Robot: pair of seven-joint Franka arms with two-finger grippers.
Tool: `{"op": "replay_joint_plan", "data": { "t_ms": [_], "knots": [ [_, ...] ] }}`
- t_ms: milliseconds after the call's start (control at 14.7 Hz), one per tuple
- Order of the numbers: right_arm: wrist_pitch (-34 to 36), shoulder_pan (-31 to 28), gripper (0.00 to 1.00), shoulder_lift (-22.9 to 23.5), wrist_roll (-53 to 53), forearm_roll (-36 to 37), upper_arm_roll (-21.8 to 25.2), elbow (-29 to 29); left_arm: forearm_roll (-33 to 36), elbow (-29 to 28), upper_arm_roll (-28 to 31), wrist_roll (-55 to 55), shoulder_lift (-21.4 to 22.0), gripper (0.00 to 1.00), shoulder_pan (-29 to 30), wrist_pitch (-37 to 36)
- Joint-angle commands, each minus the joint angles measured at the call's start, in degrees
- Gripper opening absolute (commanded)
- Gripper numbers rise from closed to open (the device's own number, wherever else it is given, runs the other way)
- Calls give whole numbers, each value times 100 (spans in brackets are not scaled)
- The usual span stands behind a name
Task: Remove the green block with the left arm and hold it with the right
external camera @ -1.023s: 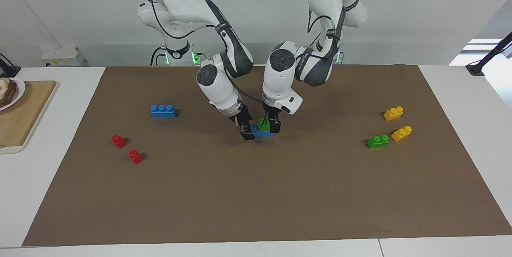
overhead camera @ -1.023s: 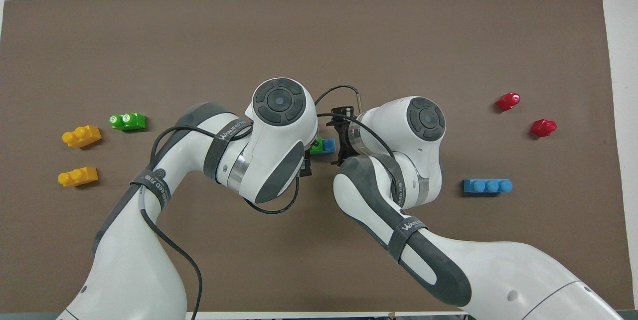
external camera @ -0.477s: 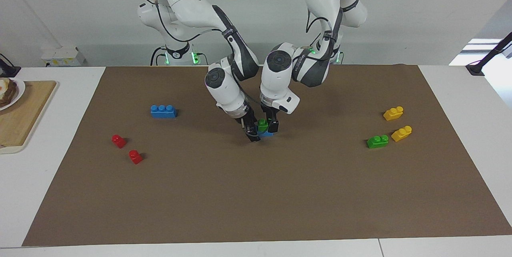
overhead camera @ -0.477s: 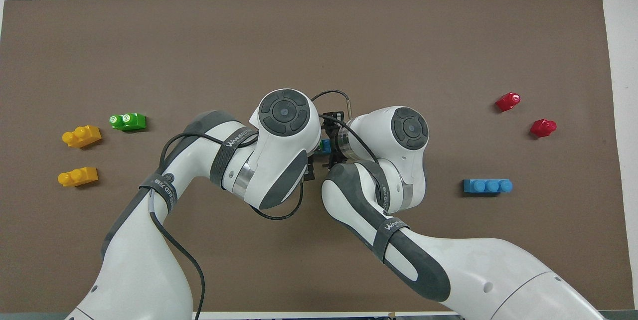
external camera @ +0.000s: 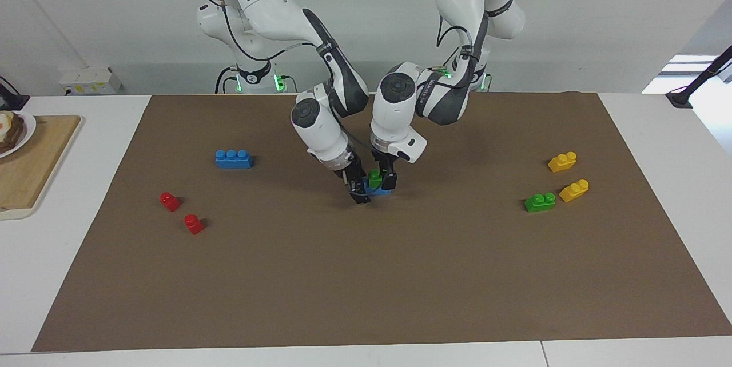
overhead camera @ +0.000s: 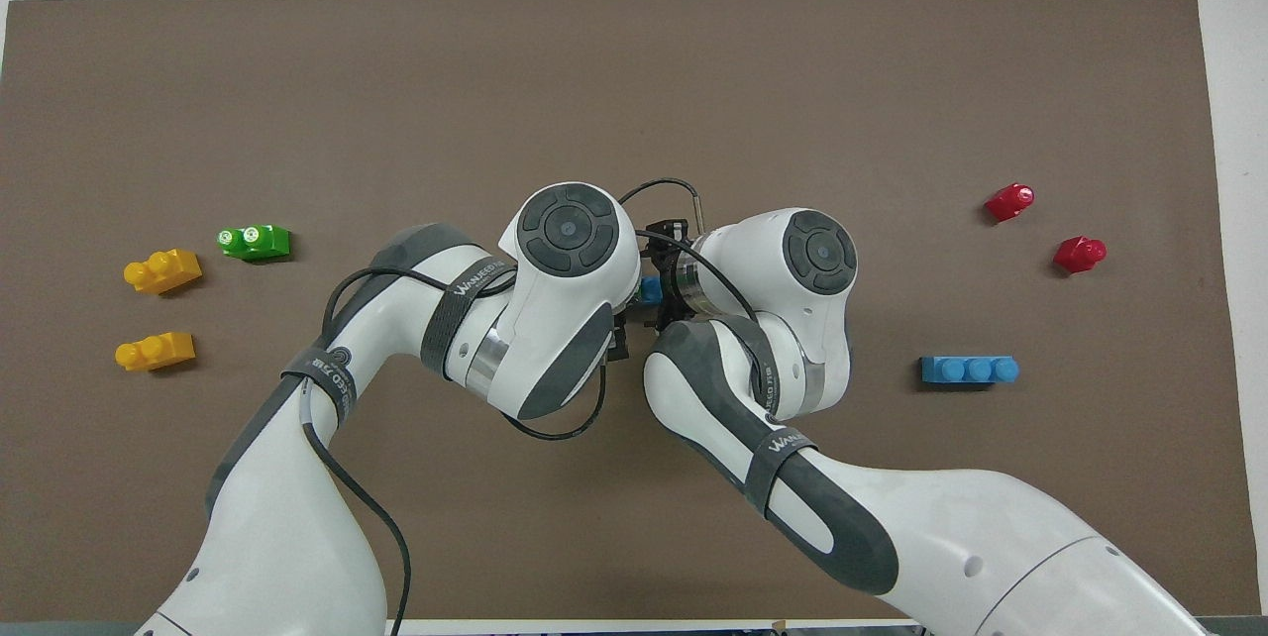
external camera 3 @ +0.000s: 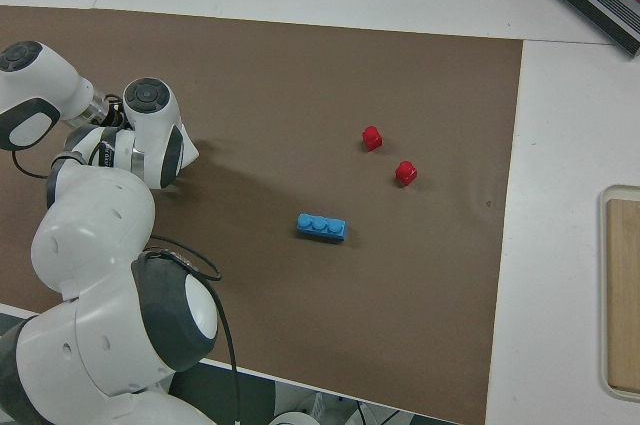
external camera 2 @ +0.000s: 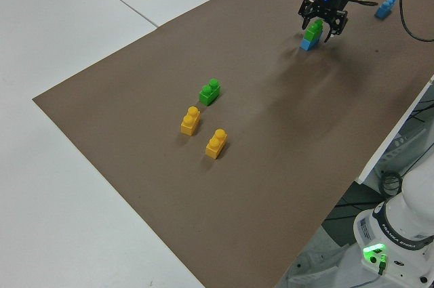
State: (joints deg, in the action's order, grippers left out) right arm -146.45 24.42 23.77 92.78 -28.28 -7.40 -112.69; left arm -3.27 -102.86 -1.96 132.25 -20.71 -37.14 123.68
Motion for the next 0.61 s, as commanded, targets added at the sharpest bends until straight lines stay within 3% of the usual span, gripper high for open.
{"op": "replay_joint_plan", "data": {
  "t_ms": [0, 136, 205, 273, 545],
  "knots": [
    [-94, -34, 62, 32, 3, -160, -25, -8, -51, -199, 82, 82, 111, 100, -92, 139],
    [-94, -43, 21, 32, 12, -169, -25, -8, -51, -208, 82, 82, 111, 100, -92, 148],
    [-94, -60, 4, 32, 12, -169, -25, -8, -51, -208, 82, 82, 111, 100, -92, 148],
    [-94, -61, 0, 32, 21, -169, -25, -8, -51, -208, 82, 82, 111, 100, -92, 148],
    [-295, -60, 0, 40, 213, -317, -25, -34, -51, -208, 82, 82, 102, 100, -92, 209]
  ]
}}
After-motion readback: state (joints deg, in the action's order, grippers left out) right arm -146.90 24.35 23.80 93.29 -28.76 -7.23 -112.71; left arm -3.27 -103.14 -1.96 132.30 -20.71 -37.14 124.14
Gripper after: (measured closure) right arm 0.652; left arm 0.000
